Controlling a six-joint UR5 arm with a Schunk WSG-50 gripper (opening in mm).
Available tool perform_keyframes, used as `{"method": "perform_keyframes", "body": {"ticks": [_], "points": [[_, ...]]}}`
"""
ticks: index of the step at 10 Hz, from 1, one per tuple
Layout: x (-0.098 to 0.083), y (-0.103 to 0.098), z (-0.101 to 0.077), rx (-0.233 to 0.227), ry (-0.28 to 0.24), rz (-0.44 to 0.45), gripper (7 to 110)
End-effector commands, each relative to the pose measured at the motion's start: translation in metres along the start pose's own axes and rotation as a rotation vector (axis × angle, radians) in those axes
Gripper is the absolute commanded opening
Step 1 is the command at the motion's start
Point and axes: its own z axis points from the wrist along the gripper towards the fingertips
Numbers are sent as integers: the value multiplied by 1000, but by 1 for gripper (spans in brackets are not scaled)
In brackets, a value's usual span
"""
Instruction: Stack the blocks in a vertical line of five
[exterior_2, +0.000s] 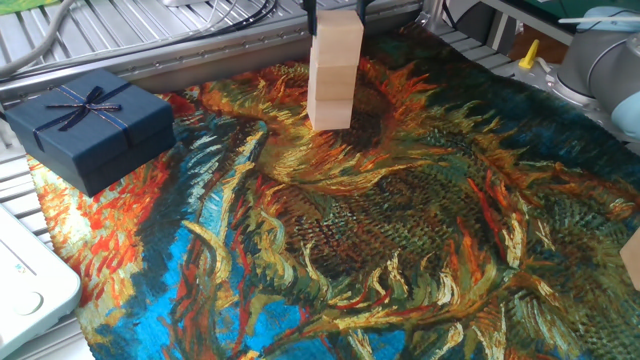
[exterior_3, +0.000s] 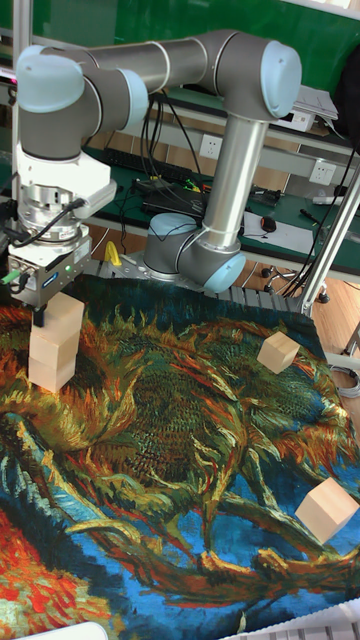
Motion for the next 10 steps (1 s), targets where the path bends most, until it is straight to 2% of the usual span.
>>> {"method": "perform_keyframes", "body": {"ticks": [1, 4, 5, 10], "points": [[-3, 0, -2, -5, -19, 17, 88], [-4, 3, -2, -18, -17, 78, 88], [-3, 0, -5, -5, -10, 102, 88], [-6, 0, -7, -4, -19, 128, 88]]}}
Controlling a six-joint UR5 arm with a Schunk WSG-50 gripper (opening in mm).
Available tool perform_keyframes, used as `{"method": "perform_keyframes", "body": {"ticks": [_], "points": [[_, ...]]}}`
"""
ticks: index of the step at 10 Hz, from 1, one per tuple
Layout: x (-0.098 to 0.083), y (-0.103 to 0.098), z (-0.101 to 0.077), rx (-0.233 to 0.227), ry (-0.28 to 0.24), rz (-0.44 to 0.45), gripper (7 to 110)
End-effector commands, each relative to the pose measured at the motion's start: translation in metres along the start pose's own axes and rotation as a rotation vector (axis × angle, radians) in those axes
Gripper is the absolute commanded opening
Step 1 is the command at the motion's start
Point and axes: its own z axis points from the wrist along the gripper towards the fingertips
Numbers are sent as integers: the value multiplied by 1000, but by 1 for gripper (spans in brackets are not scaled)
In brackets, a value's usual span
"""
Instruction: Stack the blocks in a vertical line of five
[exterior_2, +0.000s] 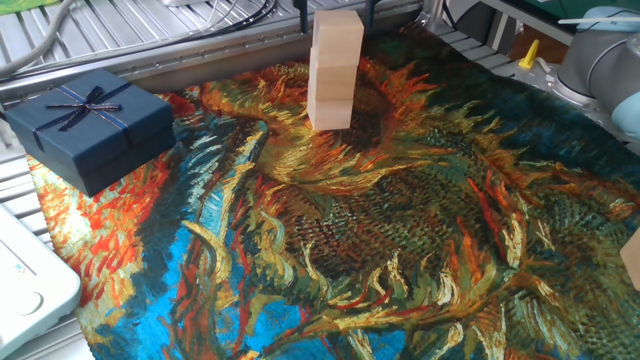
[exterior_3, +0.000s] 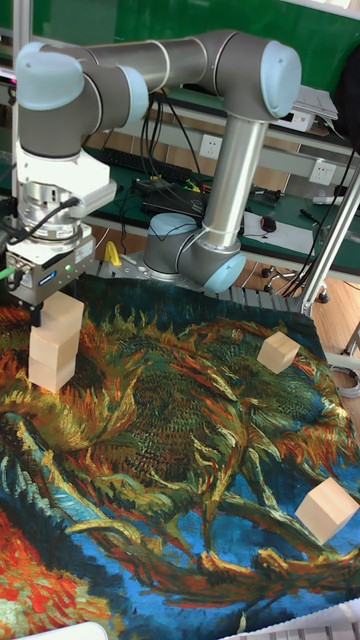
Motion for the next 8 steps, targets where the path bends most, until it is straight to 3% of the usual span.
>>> {"method": "perform_keyframes", "body": {"ticks": [1, 5, 8], "points": [[-4, 1, -4, -5, -21, 25, 88], [-10, -7, -8, 18, -47, 126, 88], [-12, -21, -12, 73, -71, 245, 88]]}}
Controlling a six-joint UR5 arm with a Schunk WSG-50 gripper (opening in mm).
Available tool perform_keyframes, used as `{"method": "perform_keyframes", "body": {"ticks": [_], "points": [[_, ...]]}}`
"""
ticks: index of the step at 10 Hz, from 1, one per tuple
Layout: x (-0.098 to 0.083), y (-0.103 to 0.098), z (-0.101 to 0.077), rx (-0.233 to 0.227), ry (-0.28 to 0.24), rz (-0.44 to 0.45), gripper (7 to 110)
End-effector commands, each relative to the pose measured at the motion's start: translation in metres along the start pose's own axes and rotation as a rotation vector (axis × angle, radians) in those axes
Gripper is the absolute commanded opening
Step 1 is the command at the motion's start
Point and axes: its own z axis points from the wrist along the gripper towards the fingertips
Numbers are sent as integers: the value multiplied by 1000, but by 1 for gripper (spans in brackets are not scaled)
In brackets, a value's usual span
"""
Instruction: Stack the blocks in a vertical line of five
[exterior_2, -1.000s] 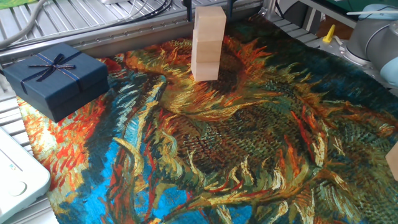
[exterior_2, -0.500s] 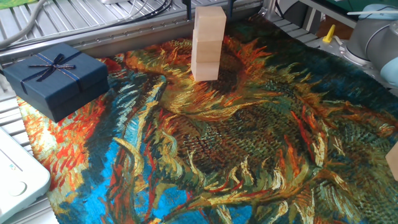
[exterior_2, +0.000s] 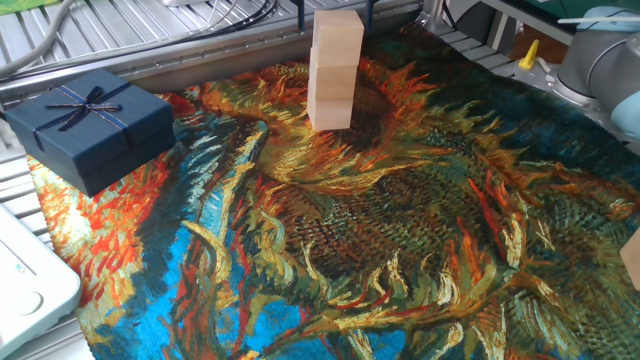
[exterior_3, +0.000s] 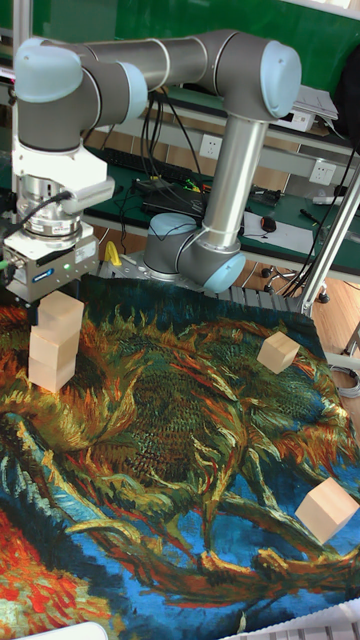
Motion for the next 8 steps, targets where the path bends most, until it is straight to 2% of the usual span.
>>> {"method": "perform_keyframes", "body": {"ticks": [1, 3, 6, 7, 8], "points": [[-9, -10, -4, 36, -44, 112, 88], [-14, -7, -3, 13, -59, 113, 88], [-23, 13, 0, -118, -78, -5, 88], [-28, 18, 0, -150, -90, -41, 88], [-30, 18, 1, -156, -97, -63, 88]]}}
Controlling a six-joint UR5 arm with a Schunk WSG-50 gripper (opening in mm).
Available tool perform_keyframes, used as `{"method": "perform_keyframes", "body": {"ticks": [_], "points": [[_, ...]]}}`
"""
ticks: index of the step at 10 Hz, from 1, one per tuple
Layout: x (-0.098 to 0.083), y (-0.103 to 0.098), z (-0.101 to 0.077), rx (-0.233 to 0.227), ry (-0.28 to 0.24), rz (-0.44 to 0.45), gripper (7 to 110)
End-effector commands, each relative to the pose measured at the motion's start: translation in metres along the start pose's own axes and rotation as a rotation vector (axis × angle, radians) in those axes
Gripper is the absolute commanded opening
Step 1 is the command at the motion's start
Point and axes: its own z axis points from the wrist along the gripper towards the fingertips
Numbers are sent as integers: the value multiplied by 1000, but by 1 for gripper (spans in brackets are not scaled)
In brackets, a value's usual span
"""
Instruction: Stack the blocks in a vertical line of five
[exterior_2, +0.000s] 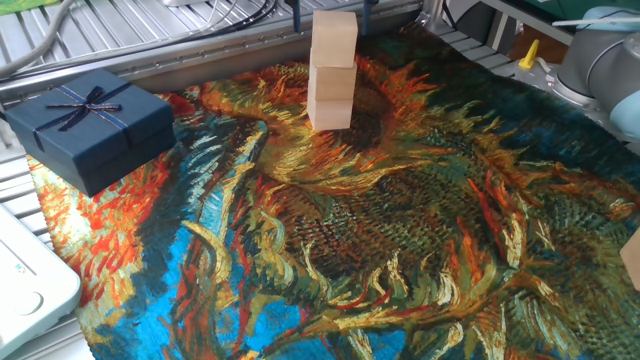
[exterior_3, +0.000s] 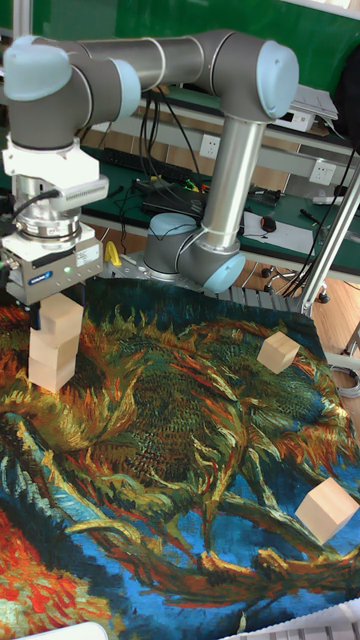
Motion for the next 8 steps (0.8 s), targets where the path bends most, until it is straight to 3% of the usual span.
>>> {"method": "perform_keyframes", "body": {"ticks": [1, 8], "points": [[-12, 10, 1, -63, -31, -68, 88], [-16, 17, 2, -68, -39, -128, 88]]}}
